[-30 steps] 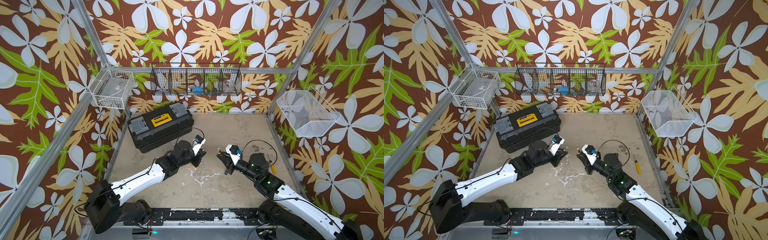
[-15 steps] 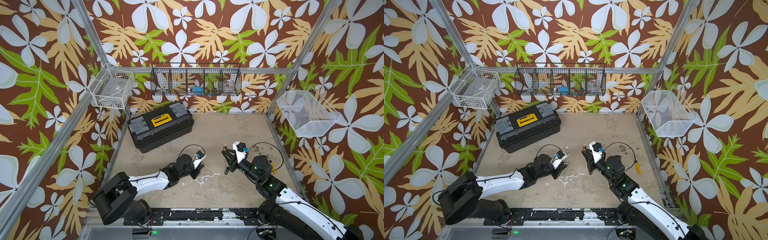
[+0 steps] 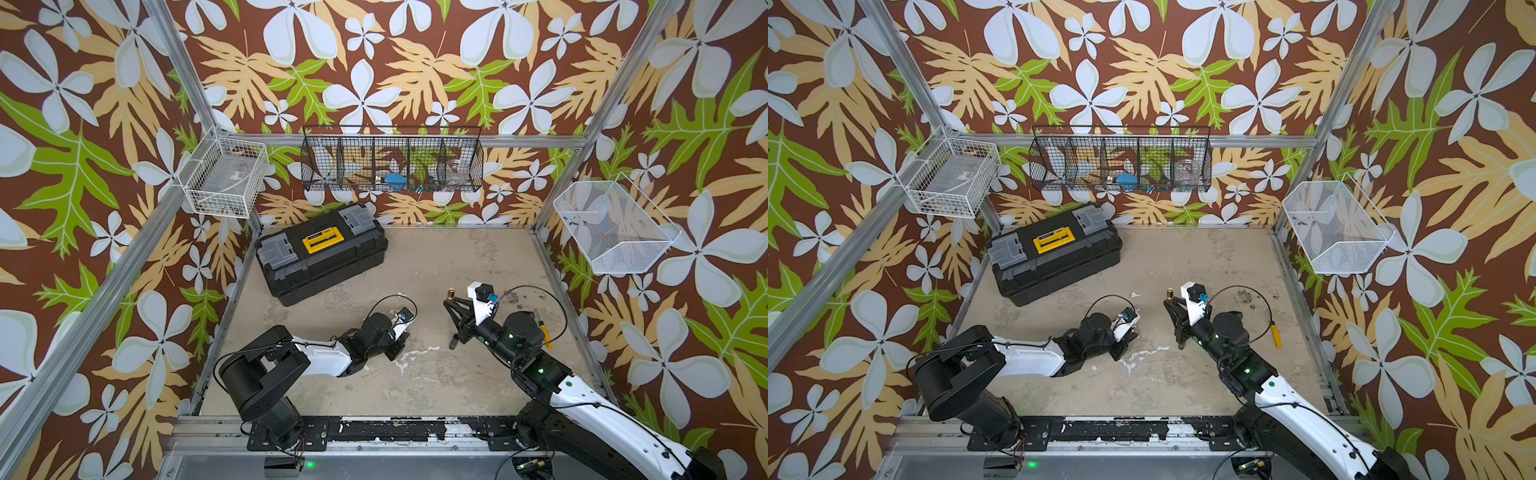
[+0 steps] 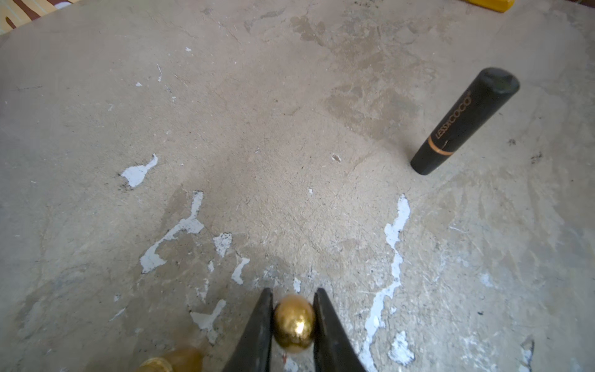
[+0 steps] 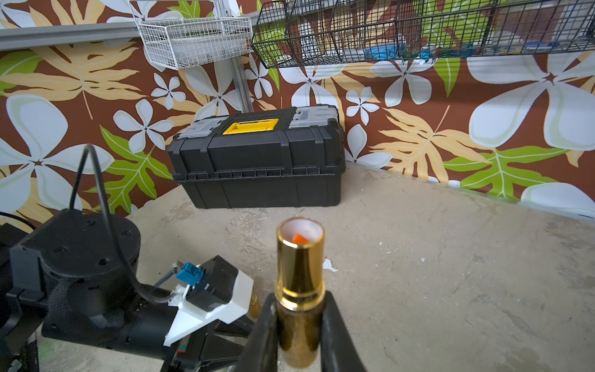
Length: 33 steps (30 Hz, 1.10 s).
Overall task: Open the lipstick cap
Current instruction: Place the cover at the center of the board.
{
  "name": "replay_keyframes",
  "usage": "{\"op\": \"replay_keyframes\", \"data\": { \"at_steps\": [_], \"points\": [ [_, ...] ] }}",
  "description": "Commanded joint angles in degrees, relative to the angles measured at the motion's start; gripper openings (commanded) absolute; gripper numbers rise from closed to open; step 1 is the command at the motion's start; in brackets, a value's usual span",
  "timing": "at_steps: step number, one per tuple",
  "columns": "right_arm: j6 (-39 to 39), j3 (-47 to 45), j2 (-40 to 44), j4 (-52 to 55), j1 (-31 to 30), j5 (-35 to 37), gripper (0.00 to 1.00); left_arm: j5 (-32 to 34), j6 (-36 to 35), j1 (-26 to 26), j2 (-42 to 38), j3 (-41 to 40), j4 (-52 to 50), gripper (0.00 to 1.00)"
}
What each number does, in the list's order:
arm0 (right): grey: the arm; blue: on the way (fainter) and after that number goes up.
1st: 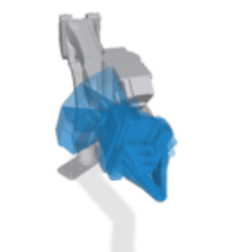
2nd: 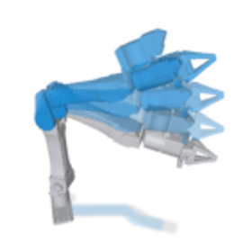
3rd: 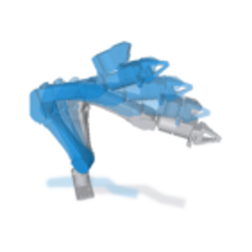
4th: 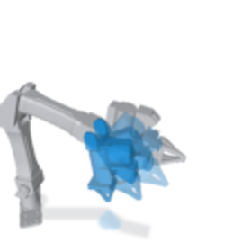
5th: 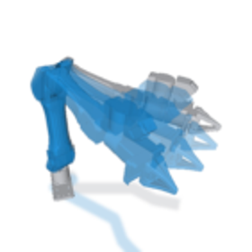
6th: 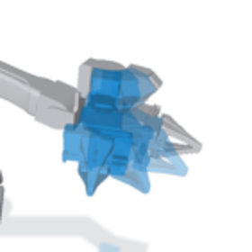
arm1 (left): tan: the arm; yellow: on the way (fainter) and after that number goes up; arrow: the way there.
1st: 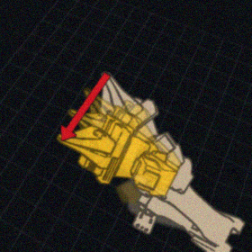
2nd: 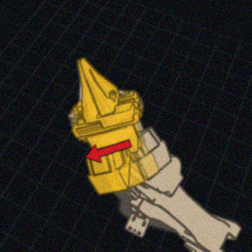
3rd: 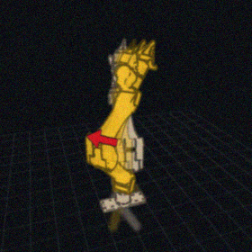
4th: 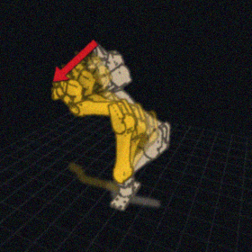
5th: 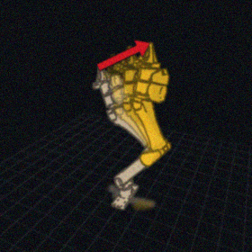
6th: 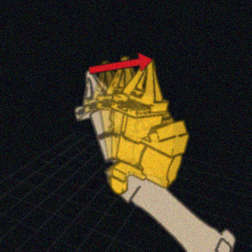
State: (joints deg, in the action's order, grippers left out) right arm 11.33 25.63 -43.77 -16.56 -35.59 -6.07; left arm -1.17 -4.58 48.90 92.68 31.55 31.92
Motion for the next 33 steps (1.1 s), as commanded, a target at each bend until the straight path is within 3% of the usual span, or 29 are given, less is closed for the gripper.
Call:
{"op": "replay_keyframes", "data": {
  "at_steps": [1, 20, 33],
  "points": [
    [0.1, 0.41, -0.1, -2.07, 0.04, -0.79, 0.16, 2.37, 0.1, 0.4, 1.21, 0.23, 2.8, 0.2],
    [0.69, 0.27, -2.02, -3.21, 0.0, -1.68, 0.16, 6.91, 1.41, 0.93, 6.32, -1.23, 6.93, 0.23],
    [0.36, 0.32, -2.23, -3.09, 0.0, -1.37, 0.16, 3.83, 1.48, 0.91, 4.74, -0.31, 4.09, 0.45]
  ]
}}
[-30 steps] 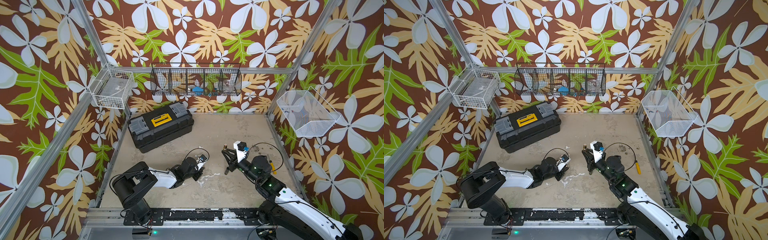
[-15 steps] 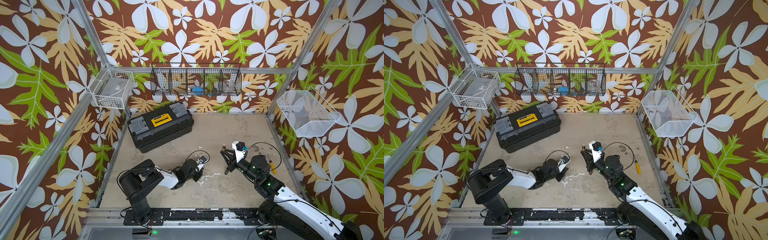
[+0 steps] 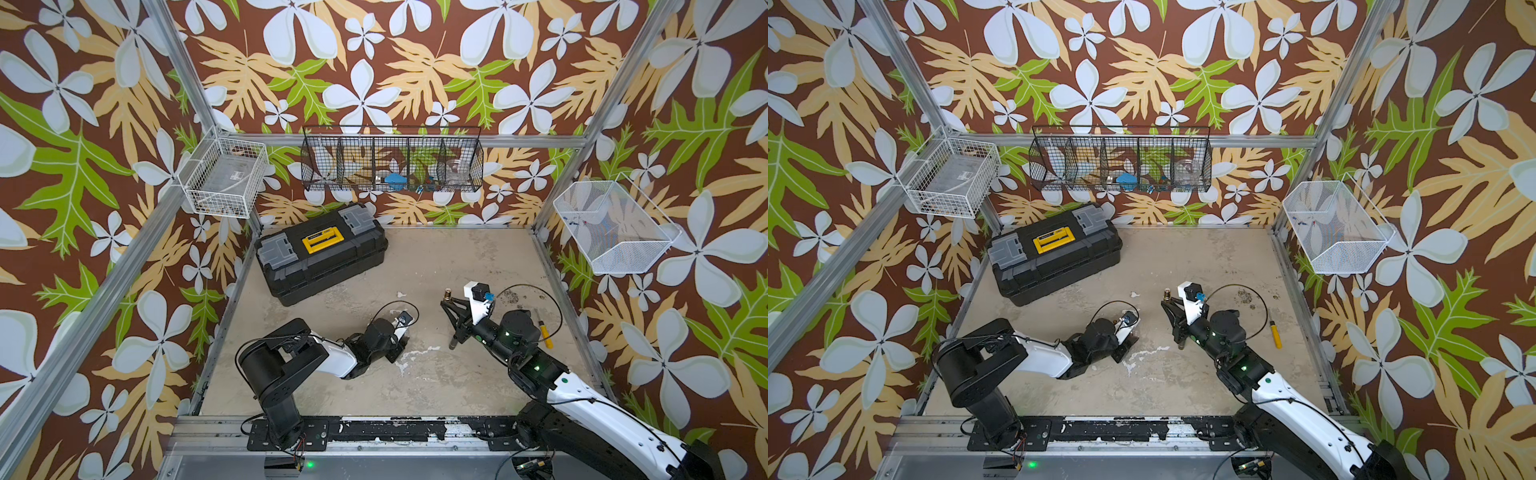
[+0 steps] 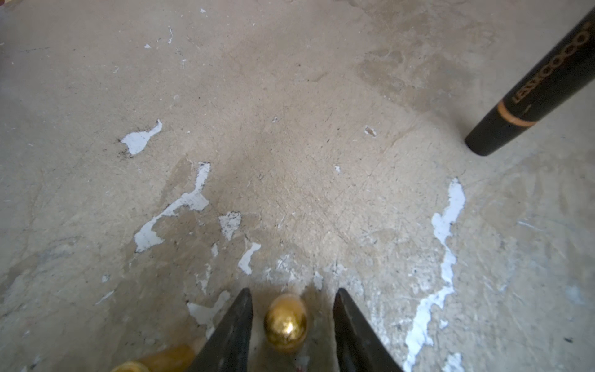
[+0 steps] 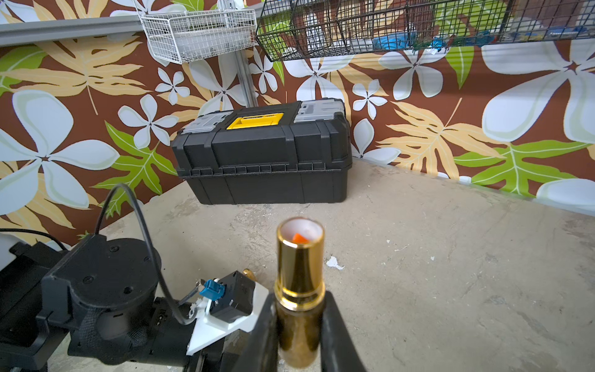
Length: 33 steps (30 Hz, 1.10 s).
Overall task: Open the lipstick cap
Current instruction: Place the cover at the center of the board, then place the lipstick at the center of the board.
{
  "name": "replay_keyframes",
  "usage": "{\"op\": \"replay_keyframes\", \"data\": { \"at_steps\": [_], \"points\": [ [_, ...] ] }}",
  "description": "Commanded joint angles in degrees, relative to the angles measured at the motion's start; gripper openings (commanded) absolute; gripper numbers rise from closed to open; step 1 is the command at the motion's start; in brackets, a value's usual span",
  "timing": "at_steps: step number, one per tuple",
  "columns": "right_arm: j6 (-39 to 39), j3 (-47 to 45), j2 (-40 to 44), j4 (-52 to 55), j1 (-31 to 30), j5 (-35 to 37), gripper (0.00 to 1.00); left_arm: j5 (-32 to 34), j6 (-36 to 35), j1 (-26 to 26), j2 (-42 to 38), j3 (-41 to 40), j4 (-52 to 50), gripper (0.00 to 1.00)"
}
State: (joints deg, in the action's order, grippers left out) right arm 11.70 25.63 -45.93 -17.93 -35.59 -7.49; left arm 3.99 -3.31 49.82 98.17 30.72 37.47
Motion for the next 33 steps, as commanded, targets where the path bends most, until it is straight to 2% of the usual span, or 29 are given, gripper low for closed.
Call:
{"op": "replay_keyframes", "data": {
  "at_steps": [1, 8, 17, 23, 28, 33],
  "points": [
    [0.05, 0.26, -0.05, -1.75, 0.0, 0.02, 0.16, -1.51, 0.36, 0.01, -1.08, 0.63, -1.76, 0.46],
    [0.34, -0.11, 0.13, -1.75, 0.0, 0.15, 0.16, -3.02, 1.93, 0.01, -6.56, 0.92, -4.2, 0.5],
    [-0.63, -1.44, -1.1, -3.15, 0.01, -0.85, 0.16, -4.91, 2.07, -0.08, -18.96, -2.38, -2.23, 0.53],
    [-7.55, -1.4, -3.68, -1.52, 0.0, -7.61, 0.16, -20.99, 2.96, -2.72, -26.68, -1.13, -1.33, 0.54],
    [-12.46, -2.73, -4.08, -2.54, 0.0, -12.46, 0.16, -28.26, 4.82, -3.71, -29.68, 1.58, -1.27, 0.57],
    [-14.4, -3.9, -3.59, -3.6, 0.06, -15.44, 0.16, -33.82, 6.45, -3.69, -28.66, 5.14, -2.16, 0.59]
  ]
}}
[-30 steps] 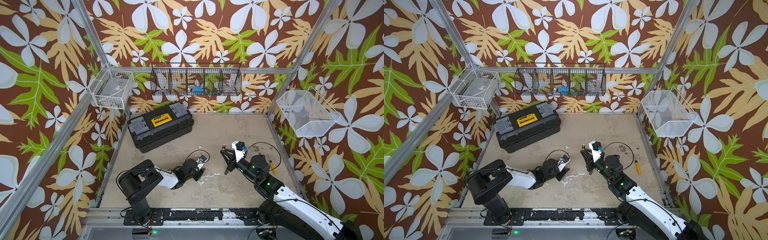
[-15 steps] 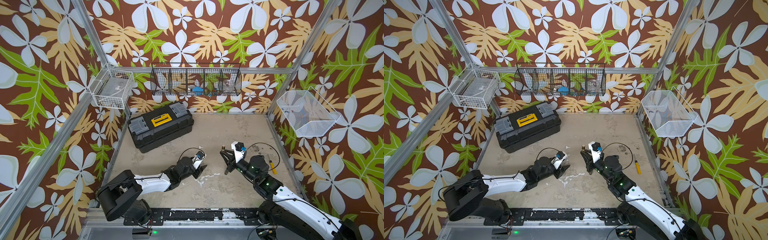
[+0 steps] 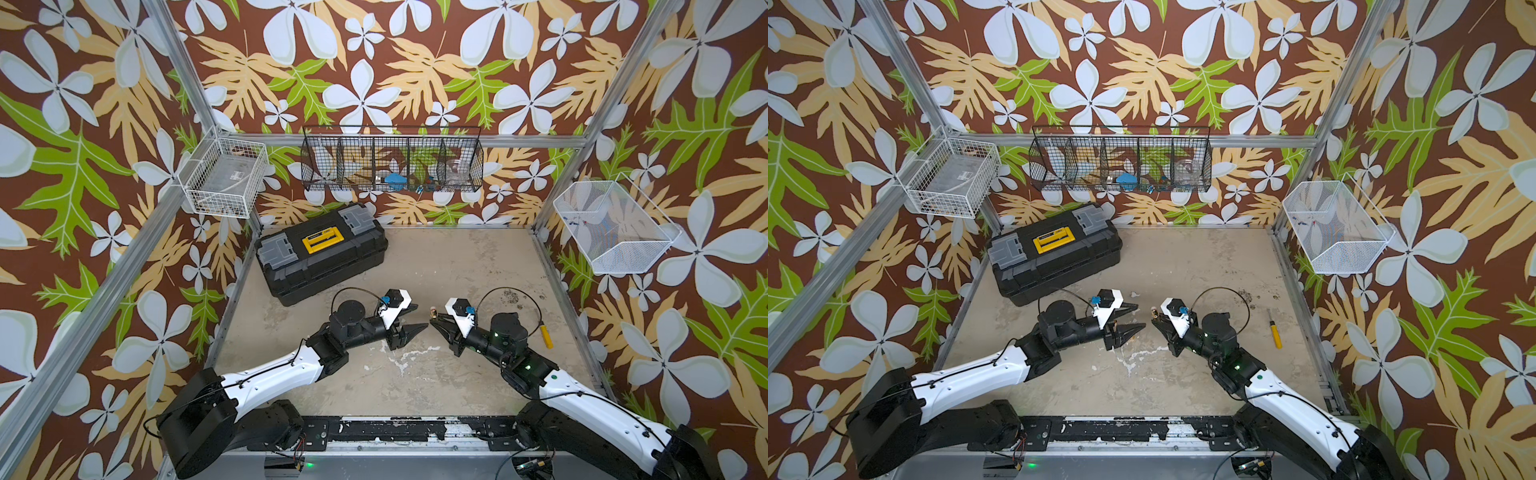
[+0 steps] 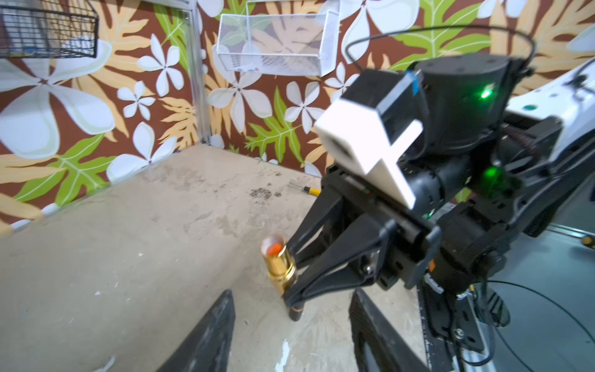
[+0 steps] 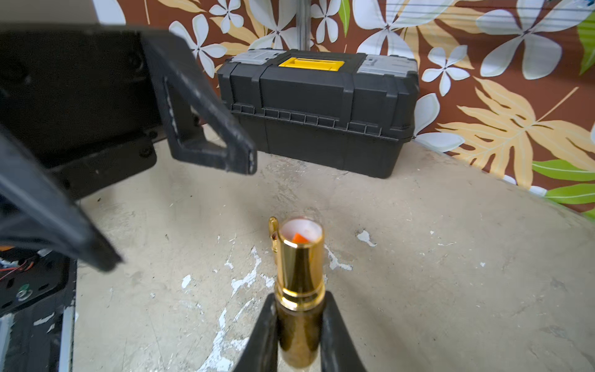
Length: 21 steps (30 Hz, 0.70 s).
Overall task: Open the lipstick cap
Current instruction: Place the lipstick at the center of the board.
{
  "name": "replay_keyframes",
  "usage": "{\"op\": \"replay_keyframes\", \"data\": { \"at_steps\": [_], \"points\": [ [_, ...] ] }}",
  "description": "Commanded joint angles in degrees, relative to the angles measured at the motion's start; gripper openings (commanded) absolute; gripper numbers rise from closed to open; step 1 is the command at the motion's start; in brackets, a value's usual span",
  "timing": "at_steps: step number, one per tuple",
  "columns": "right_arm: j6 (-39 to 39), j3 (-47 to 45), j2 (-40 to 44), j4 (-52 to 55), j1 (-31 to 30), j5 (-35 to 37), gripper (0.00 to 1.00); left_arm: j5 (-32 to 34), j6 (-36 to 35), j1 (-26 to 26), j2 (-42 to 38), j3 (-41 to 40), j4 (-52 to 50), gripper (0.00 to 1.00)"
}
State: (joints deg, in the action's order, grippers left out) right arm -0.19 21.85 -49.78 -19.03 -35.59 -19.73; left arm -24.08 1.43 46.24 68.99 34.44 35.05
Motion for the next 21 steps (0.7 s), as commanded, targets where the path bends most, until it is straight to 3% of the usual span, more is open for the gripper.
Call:
{"op": "replay_keyframes", "data": {
  "at_steps": [1, 15, 21],
  "points": [
    [-2.58, -0.15, 0.29, -2.62, 0.0, -3.62, 0.16, -6.05, 1.82, -0.15, 0.85, 1.95, -0.11, 0.59],
    [-2.89, -1.13, 2.47, -5.32, -0.62, -8.79, 0.17, -8.7, 3.86, -0.12, 6.59, 5.29, -0.09, 0.58],
    [-3.16, -1.03, 2.05, -4.79, -0.62, -8.16, 0.18, -8.66, 3.88, -0.11, 6.86, 5.2, 0.48, 0.5]
  ]
}}
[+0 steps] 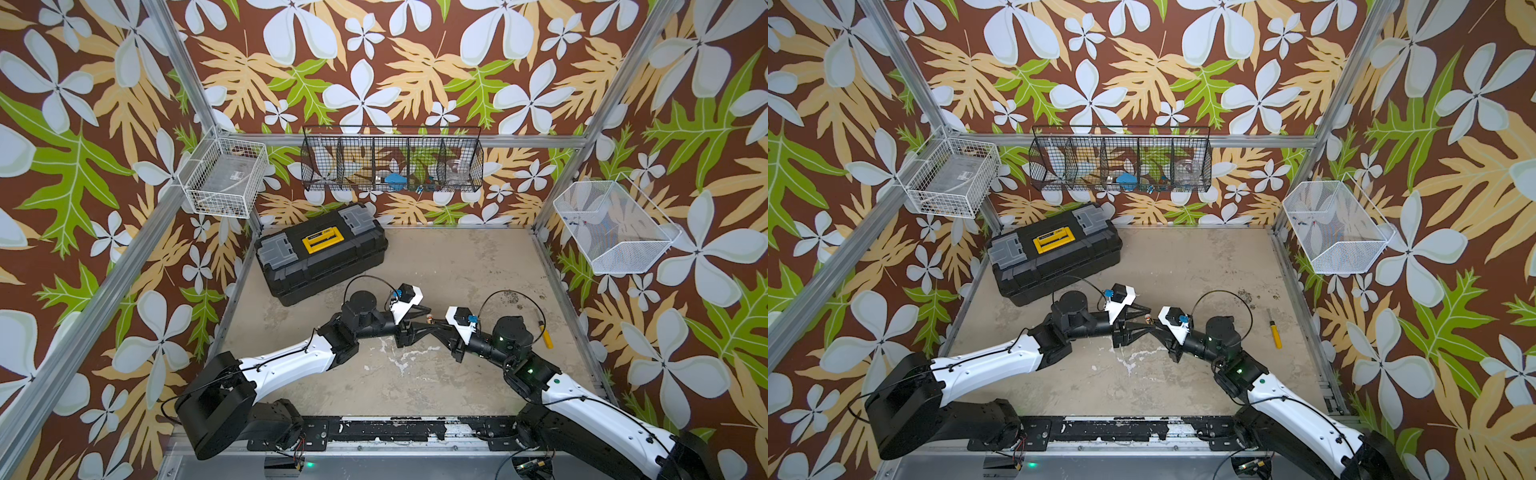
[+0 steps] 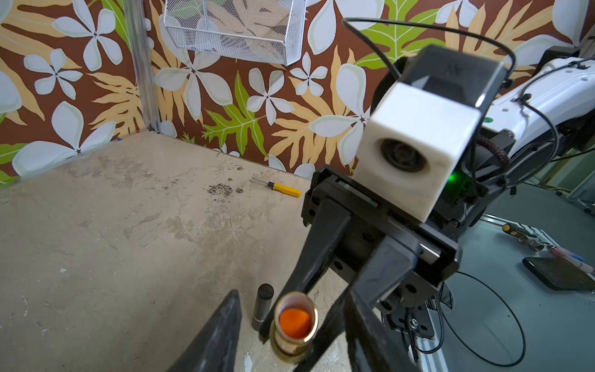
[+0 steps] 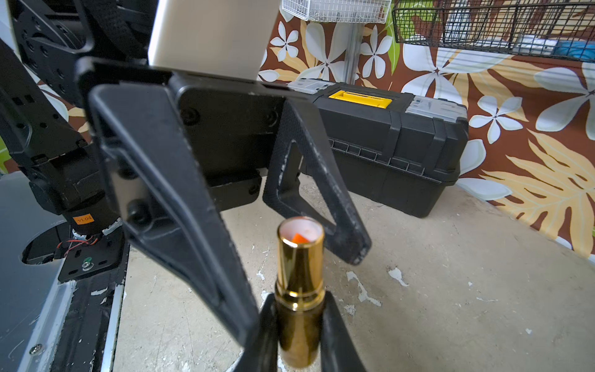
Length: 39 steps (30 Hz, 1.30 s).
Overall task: Open the lipstick cap
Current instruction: Place the lipstick at the center of the board.
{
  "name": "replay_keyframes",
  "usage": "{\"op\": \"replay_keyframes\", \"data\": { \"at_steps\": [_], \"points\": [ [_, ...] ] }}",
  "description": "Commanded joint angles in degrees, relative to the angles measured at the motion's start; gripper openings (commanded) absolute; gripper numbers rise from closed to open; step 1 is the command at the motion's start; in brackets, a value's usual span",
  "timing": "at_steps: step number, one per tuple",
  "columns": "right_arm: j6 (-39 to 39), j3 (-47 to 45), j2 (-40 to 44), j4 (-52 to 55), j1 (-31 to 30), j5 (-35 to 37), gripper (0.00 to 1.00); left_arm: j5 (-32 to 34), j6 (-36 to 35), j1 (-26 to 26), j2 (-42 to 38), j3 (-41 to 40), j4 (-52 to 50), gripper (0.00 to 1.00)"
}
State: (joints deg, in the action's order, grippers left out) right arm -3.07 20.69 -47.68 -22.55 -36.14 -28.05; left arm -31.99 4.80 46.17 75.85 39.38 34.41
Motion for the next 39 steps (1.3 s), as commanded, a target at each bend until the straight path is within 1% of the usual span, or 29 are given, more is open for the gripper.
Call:
{"op": "replay_keyframes", "data": {
  "at_steps": [1, 3, 7, 9, 12, 15, 19, 23, 28, 31, 35, 39],
  "points": [
    [-0.34, 0.13, 0.04, -1.16, -0.05, 0.28, 0.18, -0.46, 0.69, -0.03, -0.13, 0.18, 1.17, 0.49],
    [-0.48, -0.01, 0.01, -1.08, -0.07, 0.39, 0.18, -0.51, 0.82, -0.07, -0.19, -0.07, 1.68, 0.47],
    [-0.63, 0.07, -0.23, -0.66, -0.07, 0.47, 0.18, -0.46, 1.09, -0.08, -0.28, -0.14, 2.21, 0.45],
    [-0.71, 0.13, -0.36, -0.66, -0.06, 0.46, 0.18, -0.46, 1.09, -0.03, -0.28, -0.15, 2.33, 0.45],
    [-0.8, 0.22, -0.44, -0.5, -0.05, 0.53, 0.18, -0.44, 0.87, -0.03, -0.37, -0.17, 2.27, 0.47],
    [-0.9, 0.29, -0.41, -0.31, -0.03, 0.63, 0.18, -0.55, 0.69, -0.03, -0.54, -0.18, 2.24, 0.47],
    [-0.88, 0.26, -0.39, -0.25, -0.05, 0.62, 0.18, -0.27, 0.3, -0.05, -0.71, -0.17, 1.66, 0.4],
    [-0.87, 0.28, -0.15, -0.18, -0.06, 0.68, 0.19, -0.51, 0.12, -0.05, -0.62, -0.04, 1.37, 0.31],
    [-0.89, 0.27, -0.04, -0.35, -0.07, 0.74, 0.2, -0.94, 0.01, -0.09, -0.36, 0.09, 0.83, 0.3],
    [-0.8, 0.29, -0.04, -0.26, -0.07, 0.81, 0.2, -1.41, -0.04, -0.04, -0.12, 0.35, 0.52, 0.25],
    [-0.53, 0.31, -0.09, 0.04, -0.09, 1.75, 0.23, -1.12, 0.08, -0.04, -0.14, 0.35, 0.58, 0.21],
    [-0.71, 0.51, -0.29, 0.58, -0.08, 2.25, 0.24, -1.02, -0.14, -0.03, -0.04, 0.35, 0.57, 0.19]
  ]
}}
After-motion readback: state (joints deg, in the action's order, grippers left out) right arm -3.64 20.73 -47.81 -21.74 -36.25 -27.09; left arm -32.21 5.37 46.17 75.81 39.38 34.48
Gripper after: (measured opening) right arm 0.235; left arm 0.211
